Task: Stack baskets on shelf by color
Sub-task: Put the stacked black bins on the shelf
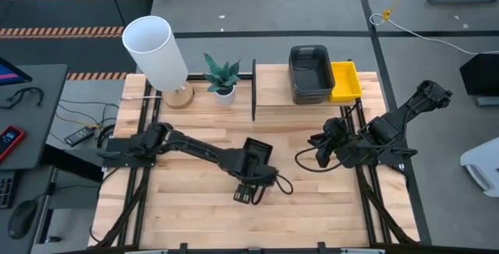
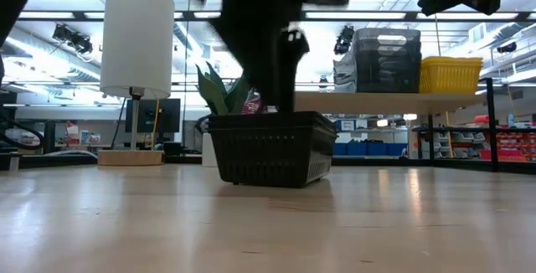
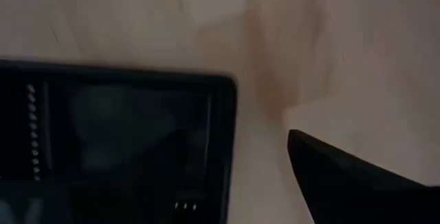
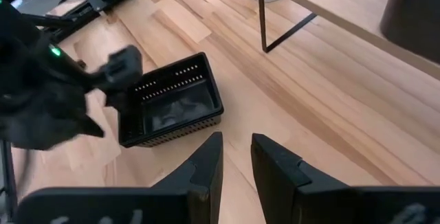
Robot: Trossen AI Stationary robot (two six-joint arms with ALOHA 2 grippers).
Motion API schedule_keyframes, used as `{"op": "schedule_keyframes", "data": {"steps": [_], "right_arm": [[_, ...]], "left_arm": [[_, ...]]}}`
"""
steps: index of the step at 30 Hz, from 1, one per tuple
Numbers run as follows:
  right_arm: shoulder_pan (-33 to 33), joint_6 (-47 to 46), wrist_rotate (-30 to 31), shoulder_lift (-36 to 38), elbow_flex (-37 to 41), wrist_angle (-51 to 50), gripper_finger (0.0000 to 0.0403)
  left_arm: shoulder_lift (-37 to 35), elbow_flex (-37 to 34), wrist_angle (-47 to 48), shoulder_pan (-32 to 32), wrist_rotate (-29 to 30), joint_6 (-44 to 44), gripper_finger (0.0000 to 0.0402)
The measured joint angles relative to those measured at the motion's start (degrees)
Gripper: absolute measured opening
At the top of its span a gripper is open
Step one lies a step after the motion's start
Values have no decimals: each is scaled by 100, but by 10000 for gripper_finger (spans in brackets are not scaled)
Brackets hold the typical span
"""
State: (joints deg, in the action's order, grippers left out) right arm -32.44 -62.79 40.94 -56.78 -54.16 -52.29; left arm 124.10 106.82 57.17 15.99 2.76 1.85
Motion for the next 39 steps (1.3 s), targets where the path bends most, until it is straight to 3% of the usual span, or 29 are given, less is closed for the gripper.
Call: {"op": "schedule_keyframes", "data": {"steps": [4, 7, 16, 25, 32, 39], "right_arm": [[1, -1, -27, -1, 3, 15, 82], [-1, 0, -43, 1, 3, 15, 82], [1, 72, -49, 1, 3, 17, 82], [-1, 176, -9, 75, 3, -10, 82], [0, 196, 247, 635, 3, -20, 82], [0, 305, 583, 1136, 3, -5, 82]], "left_arm": [[243, -144, 23, 4, 243, -5, 255], [389, -200, 50, -7, 501, 85, 221], [413, -92, 41, -117, 741, 365, 23], [395, 1528, 579, -577, 143, 778, 19], [389, 2824, 1334, -963, 62, 784, 19], [55, 2814, 1591, -1213, -269, 452, 19]]}}
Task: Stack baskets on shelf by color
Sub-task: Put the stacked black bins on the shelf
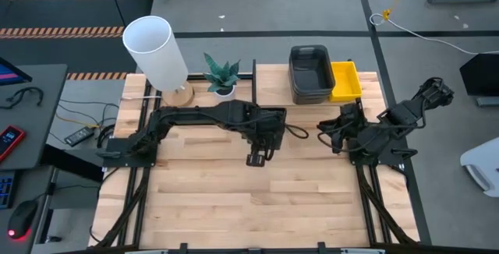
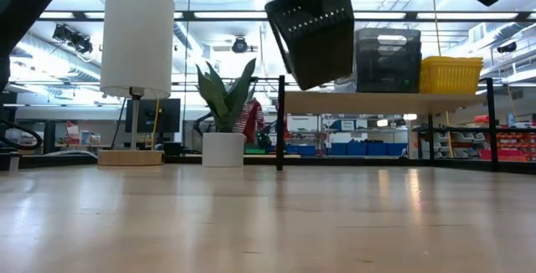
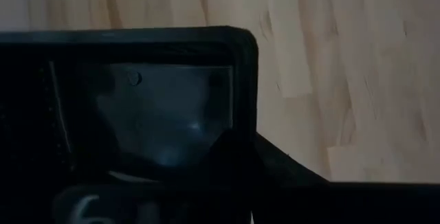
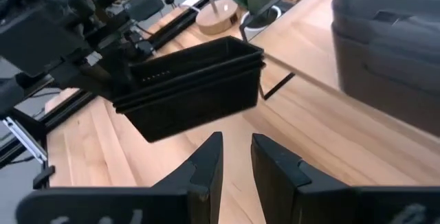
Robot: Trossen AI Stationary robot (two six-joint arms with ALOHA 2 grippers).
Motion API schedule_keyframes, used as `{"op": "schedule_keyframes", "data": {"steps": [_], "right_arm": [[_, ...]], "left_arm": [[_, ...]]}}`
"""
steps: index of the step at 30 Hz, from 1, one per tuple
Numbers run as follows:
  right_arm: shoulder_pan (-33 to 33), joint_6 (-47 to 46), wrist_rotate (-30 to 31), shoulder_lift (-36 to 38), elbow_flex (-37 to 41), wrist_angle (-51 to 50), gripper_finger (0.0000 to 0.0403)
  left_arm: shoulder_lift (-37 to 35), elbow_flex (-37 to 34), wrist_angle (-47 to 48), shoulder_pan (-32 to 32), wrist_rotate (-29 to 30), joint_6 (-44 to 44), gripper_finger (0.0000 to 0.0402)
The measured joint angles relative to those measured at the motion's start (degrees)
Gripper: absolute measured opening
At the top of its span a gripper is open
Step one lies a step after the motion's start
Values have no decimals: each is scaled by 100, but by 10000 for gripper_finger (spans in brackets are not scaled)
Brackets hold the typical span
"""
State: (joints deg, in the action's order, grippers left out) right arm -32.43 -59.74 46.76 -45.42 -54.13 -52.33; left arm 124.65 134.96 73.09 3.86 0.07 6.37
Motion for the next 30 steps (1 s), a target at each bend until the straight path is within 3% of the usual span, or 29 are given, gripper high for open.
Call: {"op": "schedule_keyframes", "data": {"steps": [6, 13, 19, 30], "right_arm": [[0, 190, 206, 112, 0, -13, 82], [1, 338, 437, 128, 0, -36, 82], [72, 314, 466, 124, 0, -44, 82], [82, 190, 461, 122, 0, 12, 82]], "left_arm": [[-150, -2, 30, 31, -6, -77, 19], [-819, 4, 36, 4, 115, -459, 19], [-1314, 4, -151, -16, 669, -424, 19], [-1494, -167, -811, -615, 957, -63, 19]]}}
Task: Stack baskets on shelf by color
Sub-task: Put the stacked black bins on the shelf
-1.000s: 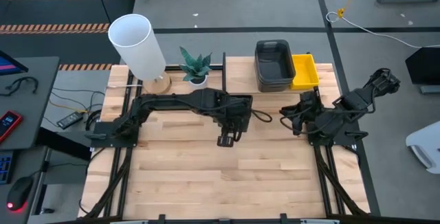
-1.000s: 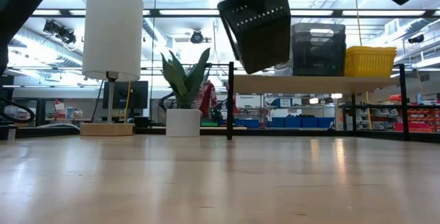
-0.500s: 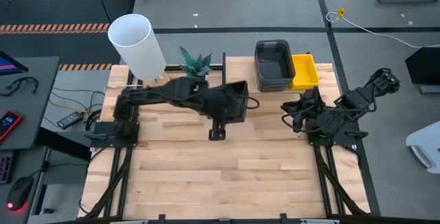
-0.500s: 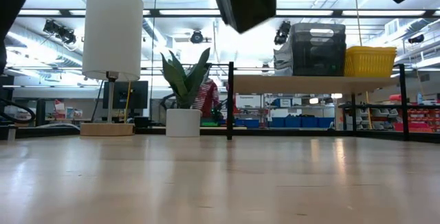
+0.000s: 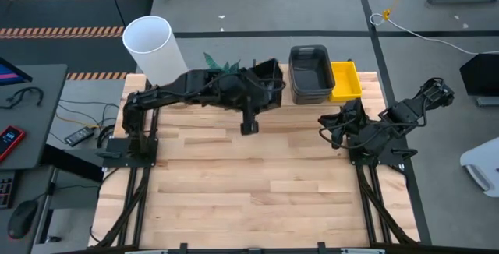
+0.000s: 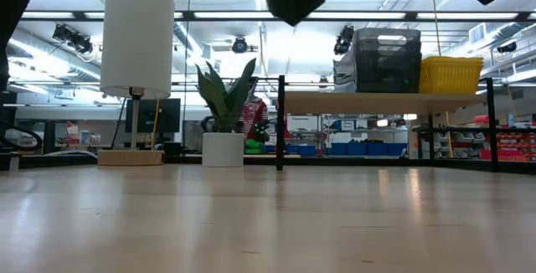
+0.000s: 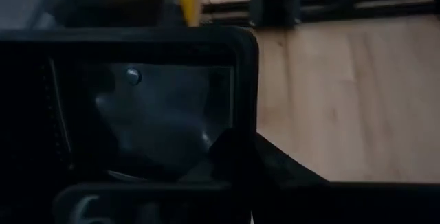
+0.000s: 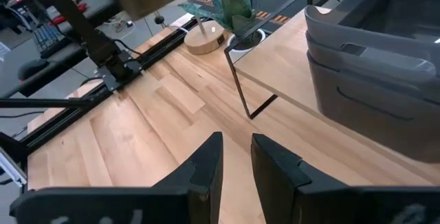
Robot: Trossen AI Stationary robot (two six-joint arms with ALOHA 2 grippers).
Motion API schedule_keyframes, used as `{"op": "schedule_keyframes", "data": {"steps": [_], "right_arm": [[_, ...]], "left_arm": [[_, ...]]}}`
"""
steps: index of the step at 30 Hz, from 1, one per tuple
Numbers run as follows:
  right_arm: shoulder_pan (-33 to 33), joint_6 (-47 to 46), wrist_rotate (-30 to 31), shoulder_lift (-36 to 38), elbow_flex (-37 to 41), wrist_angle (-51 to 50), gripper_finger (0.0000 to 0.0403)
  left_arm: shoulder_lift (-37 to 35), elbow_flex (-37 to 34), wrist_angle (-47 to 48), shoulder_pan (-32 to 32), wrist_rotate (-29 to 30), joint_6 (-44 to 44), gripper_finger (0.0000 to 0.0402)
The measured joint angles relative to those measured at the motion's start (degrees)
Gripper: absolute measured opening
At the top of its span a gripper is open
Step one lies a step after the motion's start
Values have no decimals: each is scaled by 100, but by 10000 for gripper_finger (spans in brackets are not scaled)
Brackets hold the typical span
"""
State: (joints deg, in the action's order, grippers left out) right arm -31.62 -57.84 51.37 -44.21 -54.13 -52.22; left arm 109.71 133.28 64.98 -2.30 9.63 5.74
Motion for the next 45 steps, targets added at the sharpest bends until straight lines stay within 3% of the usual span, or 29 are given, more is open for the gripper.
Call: {"op": "schedule_keyframes", "data": {"steps": [4, 13, 19, 29, 35, 39, 45], "right_arm": [[0, -84, -2, 0, 0, 6, 82], [0, -110, -4, -2, 0, 10, 82], [0, -110, 3, -2, 0, 10, 82], [0, -112, 107, -2, 0, 34, 82], [0, -112, 107, -2, 0, 55, 82], [0, -112, 107, -2, 0, 54, 82], [0, -112, 107, -2, 0, 63, 82]], "left_arm": [[5, -347, -568, -303, 1, 276, 19], [11, -1822, -2121, -813, -40, 215, 19], [13, -2527, -2568, -927, 5, 201, 19], [15, -3107, -3128, -1002, 47, 439, 44], [14, -3252, -3155, -996, -3, 459, 39], [13, -3251, -3140, -998, 28, 419, 70], [13, -3251, -3362, -994, 109, 391, 155]]}}
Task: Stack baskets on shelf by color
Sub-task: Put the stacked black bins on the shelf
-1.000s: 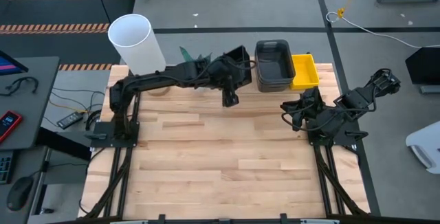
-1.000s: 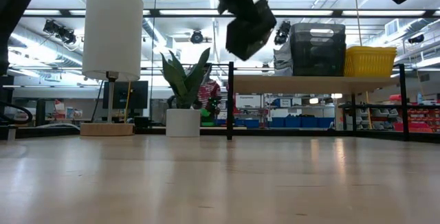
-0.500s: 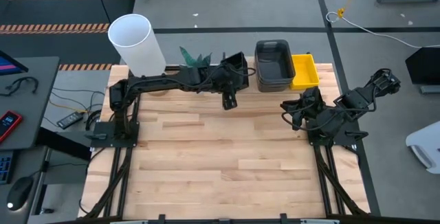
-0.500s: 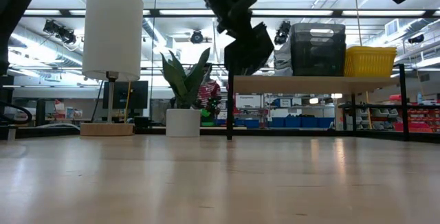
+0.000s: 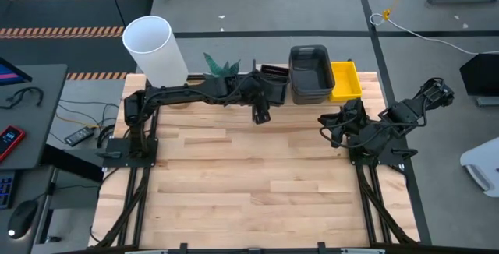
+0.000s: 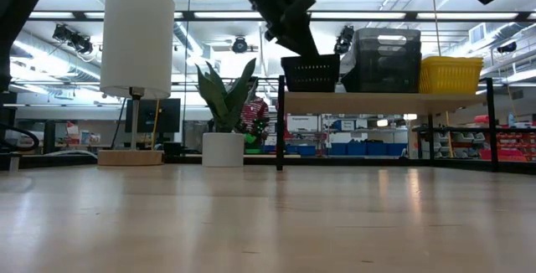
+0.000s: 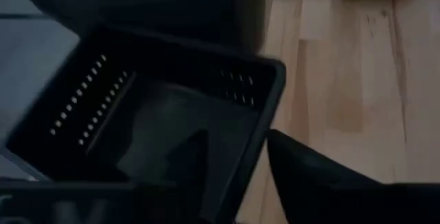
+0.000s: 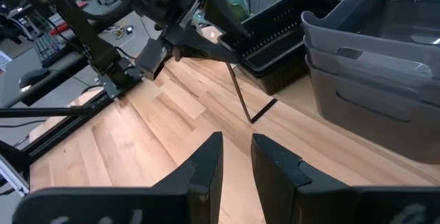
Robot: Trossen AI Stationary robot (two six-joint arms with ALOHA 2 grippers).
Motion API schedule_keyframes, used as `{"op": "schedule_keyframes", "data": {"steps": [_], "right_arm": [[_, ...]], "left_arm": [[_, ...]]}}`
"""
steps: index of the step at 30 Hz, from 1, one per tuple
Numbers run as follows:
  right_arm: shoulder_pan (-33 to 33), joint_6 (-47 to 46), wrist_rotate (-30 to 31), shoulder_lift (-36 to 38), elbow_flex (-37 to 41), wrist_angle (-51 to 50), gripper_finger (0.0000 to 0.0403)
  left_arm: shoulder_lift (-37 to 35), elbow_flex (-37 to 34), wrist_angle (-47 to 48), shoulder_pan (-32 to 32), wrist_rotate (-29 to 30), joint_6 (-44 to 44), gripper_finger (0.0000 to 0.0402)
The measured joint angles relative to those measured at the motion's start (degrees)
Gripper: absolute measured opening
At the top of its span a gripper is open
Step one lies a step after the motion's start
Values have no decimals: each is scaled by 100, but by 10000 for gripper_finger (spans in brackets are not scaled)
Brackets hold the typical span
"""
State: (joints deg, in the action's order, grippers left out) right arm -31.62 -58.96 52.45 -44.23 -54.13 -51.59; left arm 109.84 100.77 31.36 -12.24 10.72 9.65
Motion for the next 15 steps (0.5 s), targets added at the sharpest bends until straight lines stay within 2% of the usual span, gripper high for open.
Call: {"op": "schedule_keyframes", "data": {"steps": [4, 7, 11, 15], "right_arm": [[0, 0, -2, 0, 0, 10, 82], [-4, 7, -10, 17, 0, 10, 82], [-62, 80, -113, 255, 8, -135, 79], [-169, 101, -122, 770, 309, -150, 63]], "left_arm": [[2, 155, -74, 58, 3, 61, 196], [0, 413, -49, 88, 2, 140, 212], [-10, 790, 227, 93, -53, -57, 211], [-163, 878, 38, 100, -732, -493, 191]]}}
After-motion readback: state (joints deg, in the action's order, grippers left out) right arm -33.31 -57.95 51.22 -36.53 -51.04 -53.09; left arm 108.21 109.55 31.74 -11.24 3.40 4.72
